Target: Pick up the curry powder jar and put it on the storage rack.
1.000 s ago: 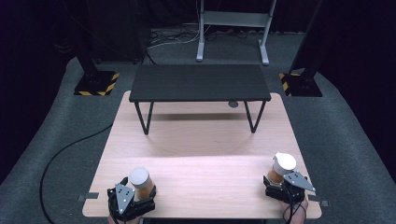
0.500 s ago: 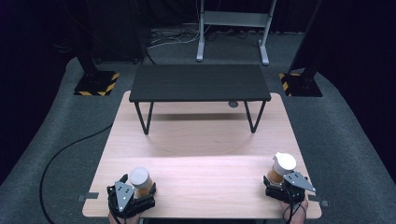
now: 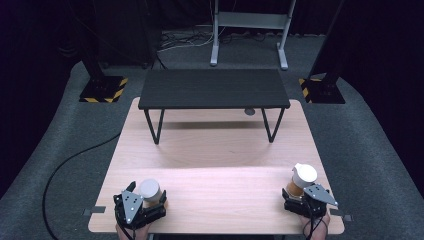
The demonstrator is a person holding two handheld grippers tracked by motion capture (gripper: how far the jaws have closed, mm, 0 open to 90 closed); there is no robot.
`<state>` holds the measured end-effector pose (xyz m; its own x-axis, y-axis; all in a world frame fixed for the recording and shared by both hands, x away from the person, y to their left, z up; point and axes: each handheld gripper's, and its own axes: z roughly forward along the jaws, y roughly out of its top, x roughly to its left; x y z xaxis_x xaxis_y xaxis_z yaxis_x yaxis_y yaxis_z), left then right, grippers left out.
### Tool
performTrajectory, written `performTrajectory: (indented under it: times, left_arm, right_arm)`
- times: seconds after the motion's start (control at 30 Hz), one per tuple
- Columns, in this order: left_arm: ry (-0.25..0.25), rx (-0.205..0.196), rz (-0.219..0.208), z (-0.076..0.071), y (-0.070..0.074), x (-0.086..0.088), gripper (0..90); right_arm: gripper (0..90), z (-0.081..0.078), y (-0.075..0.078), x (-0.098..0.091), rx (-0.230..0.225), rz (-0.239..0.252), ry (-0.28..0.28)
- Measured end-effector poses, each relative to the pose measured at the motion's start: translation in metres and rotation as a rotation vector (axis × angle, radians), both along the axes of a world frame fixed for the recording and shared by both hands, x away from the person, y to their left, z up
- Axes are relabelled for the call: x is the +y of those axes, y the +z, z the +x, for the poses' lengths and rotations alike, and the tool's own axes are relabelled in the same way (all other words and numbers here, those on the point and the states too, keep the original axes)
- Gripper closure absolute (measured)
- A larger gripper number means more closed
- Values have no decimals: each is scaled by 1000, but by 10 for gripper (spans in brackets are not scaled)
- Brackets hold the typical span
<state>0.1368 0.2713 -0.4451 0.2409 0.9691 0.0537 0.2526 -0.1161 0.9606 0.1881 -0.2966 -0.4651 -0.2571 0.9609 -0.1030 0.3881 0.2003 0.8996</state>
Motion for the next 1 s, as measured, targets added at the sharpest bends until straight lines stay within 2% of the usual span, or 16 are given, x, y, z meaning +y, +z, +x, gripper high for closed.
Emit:
performTrajectory:
  times: [0.17, 0.23, 0.27, 0.43, 0.63, 0.8, 1.0]
  left_arm:
    - [-16, -5, -1, 0, 0, 0, 5]
    - [-23, -7, 5, -1, 0, 1, 82]
    - [-17, -18, 9, -3, -1, -1, 91]
    - [-7, -20, 1, -4, -2, 0, 167]
    - [-17, -10, -5, -3, -3, 1, 251]
    - [-22, 2, -27, -2, -4, 2, 329]
    - [-27, -3, -27, -2, -5, 3, 334]
  right_arm:
    - [0, 0, 0, 0, -1, 1, 1]
    - [0, 0, 0, 0, -1, 1, 1]
    - [1, 0, 0, 0, -1, 1, 1]
    - [3, 0, 0, 0, -2, 1, 1]
    - [6, -1, 0, 0, -4, -1, 0]
    - [7, 0, 0, 0, -3, -2, 1]
    - [10, 0, 0, 1, -2, -5, 2]
